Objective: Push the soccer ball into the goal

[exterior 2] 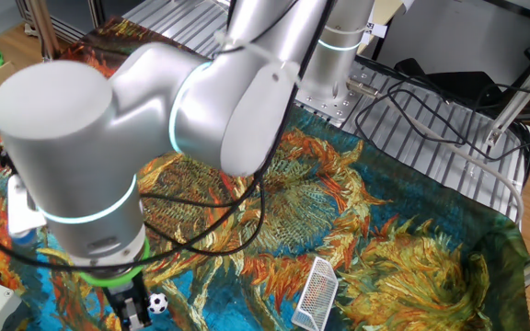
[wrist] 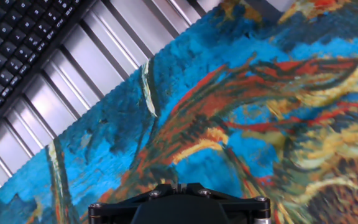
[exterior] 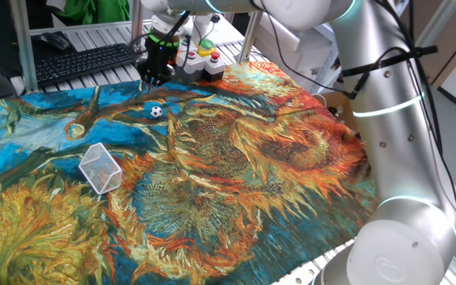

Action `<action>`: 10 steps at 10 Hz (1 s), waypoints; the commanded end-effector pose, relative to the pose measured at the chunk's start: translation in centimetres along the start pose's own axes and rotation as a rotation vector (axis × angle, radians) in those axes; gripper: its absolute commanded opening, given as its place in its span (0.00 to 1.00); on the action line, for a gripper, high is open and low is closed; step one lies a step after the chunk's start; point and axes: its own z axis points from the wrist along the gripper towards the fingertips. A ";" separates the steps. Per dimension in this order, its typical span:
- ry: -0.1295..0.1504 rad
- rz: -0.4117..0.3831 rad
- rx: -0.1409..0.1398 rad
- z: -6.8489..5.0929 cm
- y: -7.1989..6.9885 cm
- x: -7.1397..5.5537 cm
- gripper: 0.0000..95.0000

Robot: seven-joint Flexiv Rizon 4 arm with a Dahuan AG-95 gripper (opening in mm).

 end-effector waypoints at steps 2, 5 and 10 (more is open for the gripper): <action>-0.010 -0.066 0.011 1.0 -0.2 0.0 0.00; -0.040 -0.157 0.055 2.0 -0.3 -0.2 0.00; -0.043 -0.279 0.087 2.9 -0.7 -0.8 0.00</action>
